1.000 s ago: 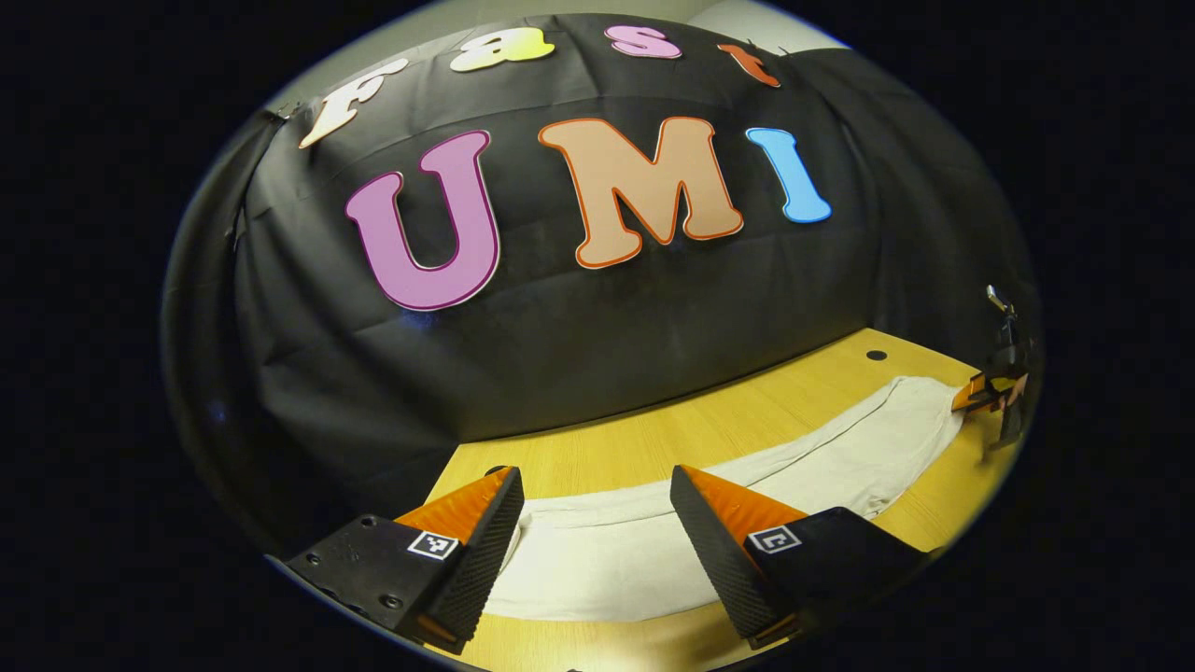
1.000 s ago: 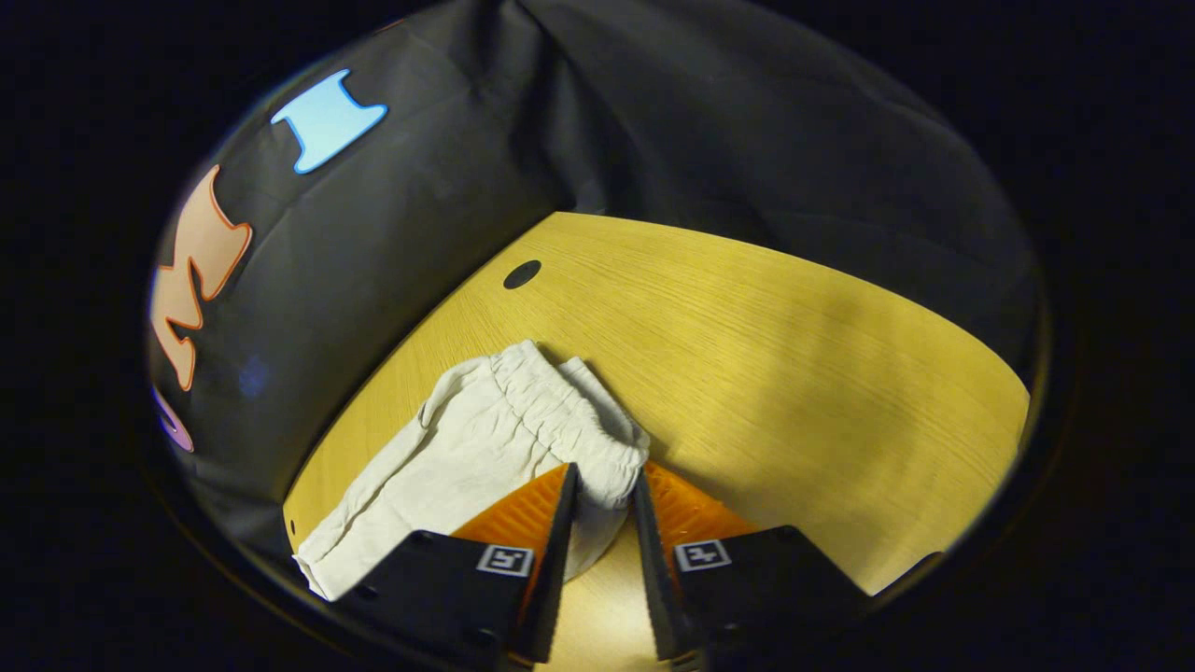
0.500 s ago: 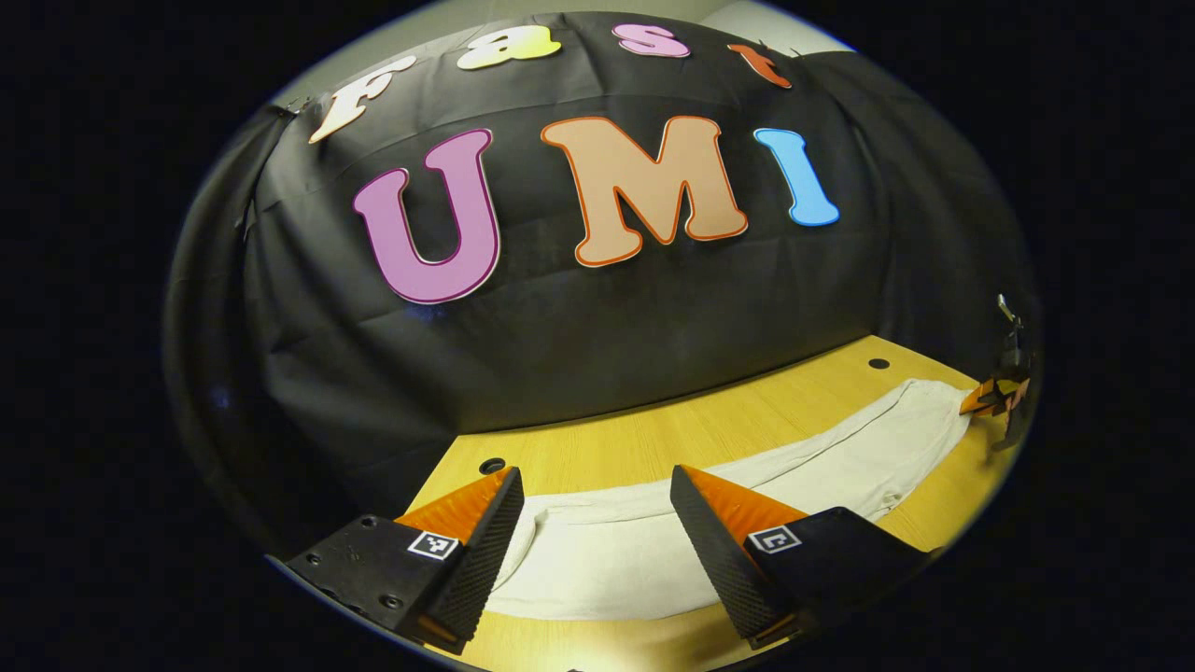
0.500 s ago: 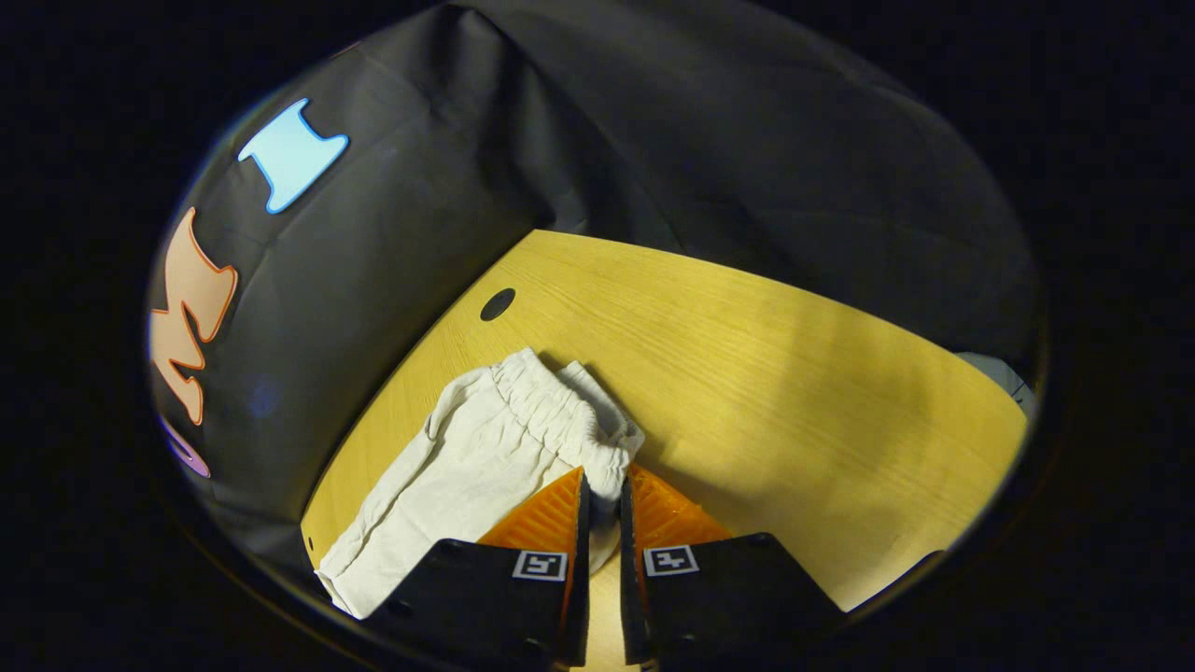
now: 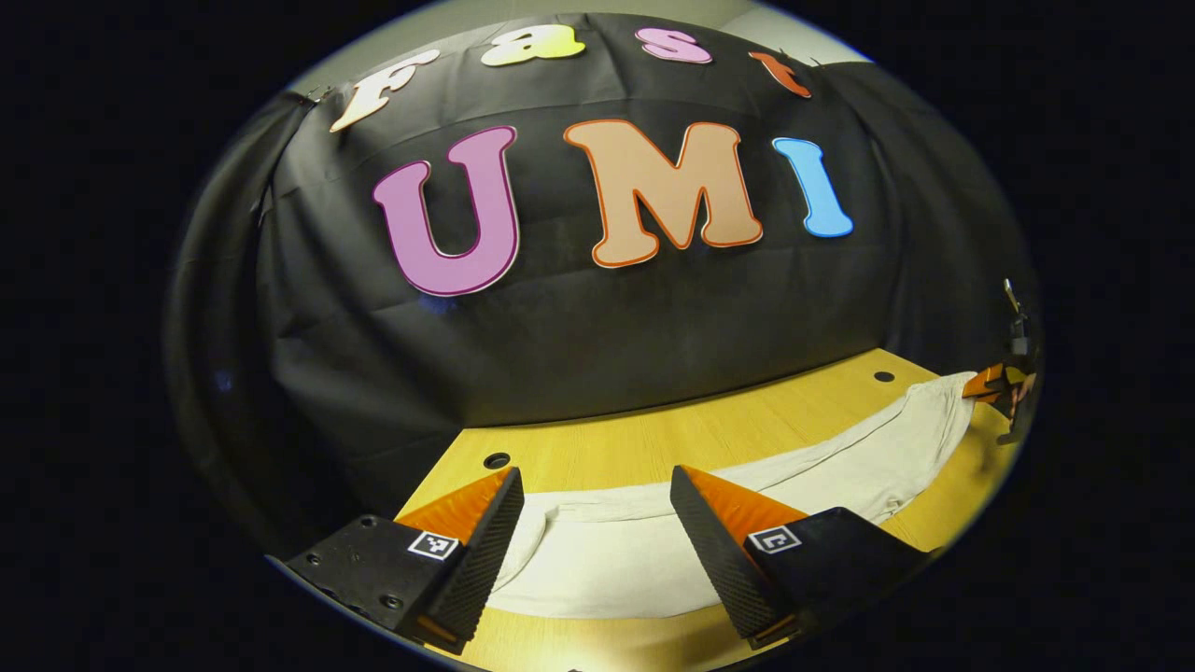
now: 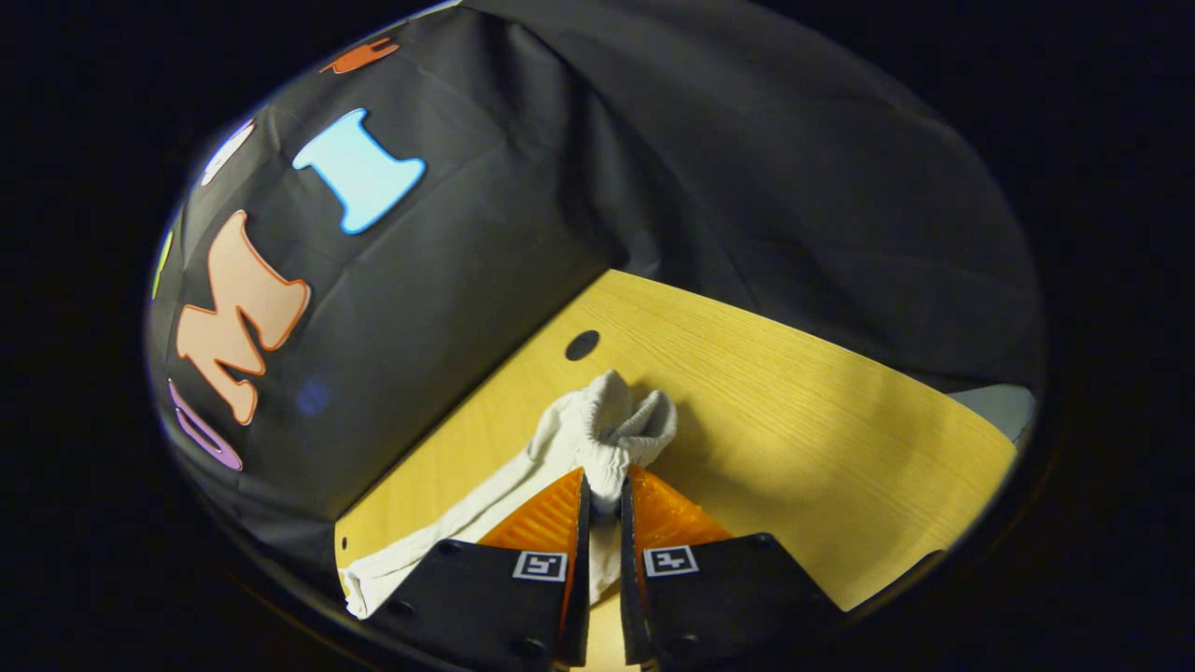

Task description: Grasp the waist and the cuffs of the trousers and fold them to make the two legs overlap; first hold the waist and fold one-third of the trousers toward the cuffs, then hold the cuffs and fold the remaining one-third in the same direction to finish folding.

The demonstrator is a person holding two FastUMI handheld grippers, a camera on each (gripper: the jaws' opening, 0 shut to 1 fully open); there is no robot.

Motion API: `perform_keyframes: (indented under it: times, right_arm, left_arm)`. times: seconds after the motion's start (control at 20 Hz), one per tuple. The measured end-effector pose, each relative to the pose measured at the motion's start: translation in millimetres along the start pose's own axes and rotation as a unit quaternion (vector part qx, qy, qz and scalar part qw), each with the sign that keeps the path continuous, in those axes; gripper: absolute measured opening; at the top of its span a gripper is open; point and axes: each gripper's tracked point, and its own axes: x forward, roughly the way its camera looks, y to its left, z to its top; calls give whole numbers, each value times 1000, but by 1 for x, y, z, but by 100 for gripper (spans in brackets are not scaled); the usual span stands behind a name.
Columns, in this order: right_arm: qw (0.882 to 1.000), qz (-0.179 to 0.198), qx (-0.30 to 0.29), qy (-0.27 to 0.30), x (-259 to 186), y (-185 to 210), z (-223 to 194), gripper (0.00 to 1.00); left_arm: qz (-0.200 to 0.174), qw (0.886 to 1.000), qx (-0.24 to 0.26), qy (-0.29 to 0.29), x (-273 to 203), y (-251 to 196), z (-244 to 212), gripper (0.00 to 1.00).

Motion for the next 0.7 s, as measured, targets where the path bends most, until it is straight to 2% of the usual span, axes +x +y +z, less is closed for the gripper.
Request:
perform_keyframes:
  times: [0.35,0.7]
  right_arm:
    - [998,56,-33,-20,-19,62,4,16]
    - [992,110,-55,-25,-44,129,-14,16]
  left_arm:
    - [12,1000,-7,-7,-11,48,-5,96]
    - [32,999,-20,1,-25,98,-23,96]
